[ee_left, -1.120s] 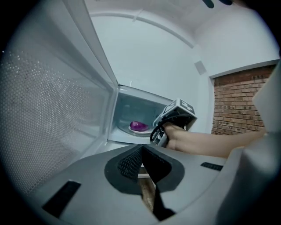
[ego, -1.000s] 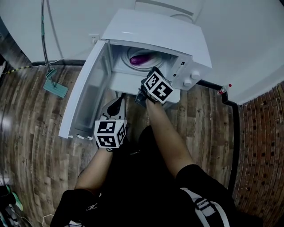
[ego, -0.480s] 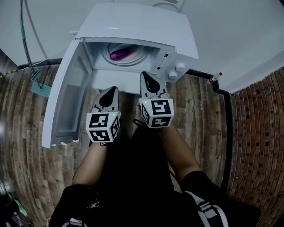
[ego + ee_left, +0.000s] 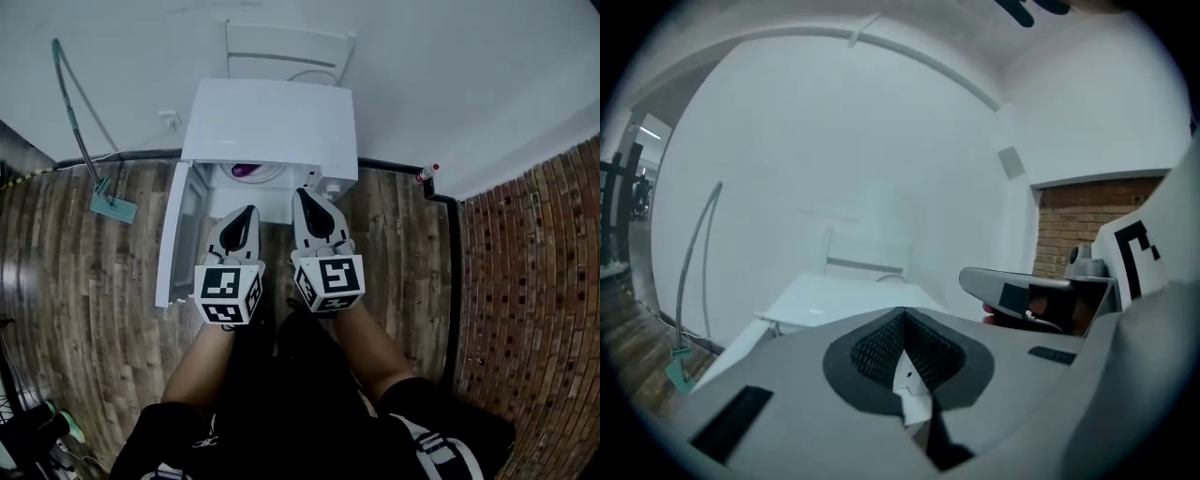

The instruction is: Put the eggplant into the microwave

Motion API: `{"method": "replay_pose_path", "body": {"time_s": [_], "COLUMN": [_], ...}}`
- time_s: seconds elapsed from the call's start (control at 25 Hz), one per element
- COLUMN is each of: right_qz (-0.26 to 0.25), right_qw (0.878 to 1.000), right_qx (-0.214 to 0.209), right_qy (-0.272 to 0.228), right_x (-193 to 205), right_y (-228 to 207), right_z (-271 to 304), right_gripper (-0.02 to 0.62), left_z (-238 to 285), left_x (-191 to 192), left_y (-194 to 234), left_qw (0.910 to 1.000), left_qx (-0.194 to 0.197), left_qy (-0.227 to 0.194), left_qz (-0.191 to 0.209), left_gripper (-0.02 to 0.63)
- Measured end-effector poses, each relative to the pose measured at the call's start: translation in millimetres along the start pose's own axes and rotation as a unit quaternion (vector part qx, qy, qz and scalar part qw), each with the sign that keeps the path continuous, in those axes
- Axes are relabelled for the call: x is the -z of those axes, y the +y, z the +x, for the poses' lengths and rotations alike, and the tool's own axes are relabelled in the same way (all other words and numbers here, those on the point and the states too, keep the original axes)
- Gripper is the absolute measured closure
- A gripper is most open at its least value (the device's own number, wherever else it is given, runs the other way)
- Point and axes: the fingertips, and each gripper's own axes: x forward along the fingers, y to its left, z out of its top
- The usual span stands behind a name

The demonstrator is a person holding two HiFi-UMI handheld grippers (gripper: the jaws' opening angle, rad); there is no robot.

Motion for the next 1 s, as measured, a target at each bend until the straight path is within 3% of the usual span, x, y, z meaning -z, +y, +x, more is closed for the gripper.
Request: {"method": "replay_pose_path", "body": {"time_s": [0.24,0.36,0.6,1.0], "right_qz": [0.007,0.017,0.024,0.017], "right_qw": [1.000,1.000,0.999,0.998], "right_qx": [-0.006,-0.011,-0.010,-0.021], "right_qy": [-0.009,-0.008,-0.032,-0.049], "right_x": [-146,-190,-231,-254], "right_y": [15,20,16,27], "right_z": [-40,-56,-70,-59], "right_gripper": [0.583,0.583,0.583,0.583], "left_z": [-52,-69,-84,-87], "left_x": [-134,-181,-230,-251], "left_y": [-38,-51,-62,-57], "left_qw": [0.9999,0.9995,0.9981,0.9985], "left_qx": [-0.014,-0.020,-0.025,-0.013], "left_qy": [-0.005,-0.013,-0.040,-0.040], "left_qz": [0.000,0.022,0.041,0.034], "left_gripper": [0.606,0.606,0.606,0.606]}}
